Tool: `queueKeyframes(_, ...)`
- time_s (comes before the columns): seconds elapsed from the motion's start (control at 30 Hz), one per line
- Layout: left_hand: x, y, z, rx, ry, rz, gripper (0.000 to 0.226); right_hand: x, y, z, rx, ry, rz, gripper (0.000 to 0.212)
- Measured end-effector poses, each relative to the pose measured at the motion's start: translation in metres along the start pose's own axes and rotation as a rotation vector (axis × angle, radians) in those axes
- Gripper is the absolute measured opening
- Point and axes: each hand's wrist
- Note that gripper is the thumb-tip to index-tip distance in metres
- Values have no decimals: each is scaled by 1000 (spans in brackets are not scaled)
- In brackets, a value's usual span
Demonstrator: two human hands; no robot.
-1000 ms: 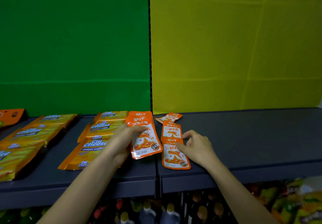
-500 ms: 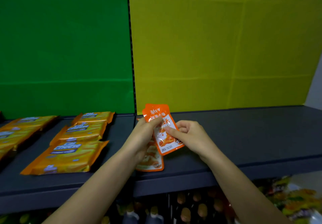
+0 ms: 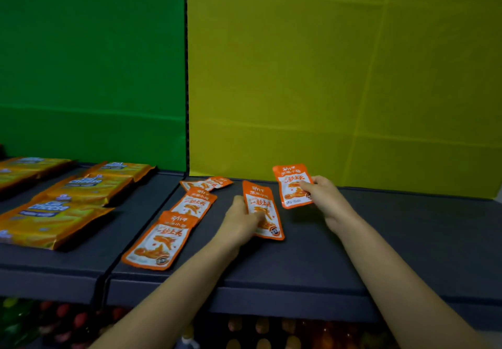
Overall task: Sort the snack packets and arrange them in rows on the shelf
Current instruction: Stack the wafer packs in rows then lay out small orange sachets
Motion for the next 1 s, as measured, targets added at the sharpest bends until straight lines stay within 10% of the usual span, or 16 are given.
queueKeyframes(0.43, -16, 4, -8, -1224, 311, -279, 45, -75, 25, -45, 46, -86, -91, 26)
queueKeyframes(1.0, -21, -3, -4, -1344, 333, -272, 50, -76, 50, -60, 744, -38, 86, 38)
Point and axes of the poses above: each hand's wrist, its own x-axis away from the middle knuckle, its own z-axis out of the back of the hand, y = z × x, and after that the axes turned 7 degrees about z, right-handed
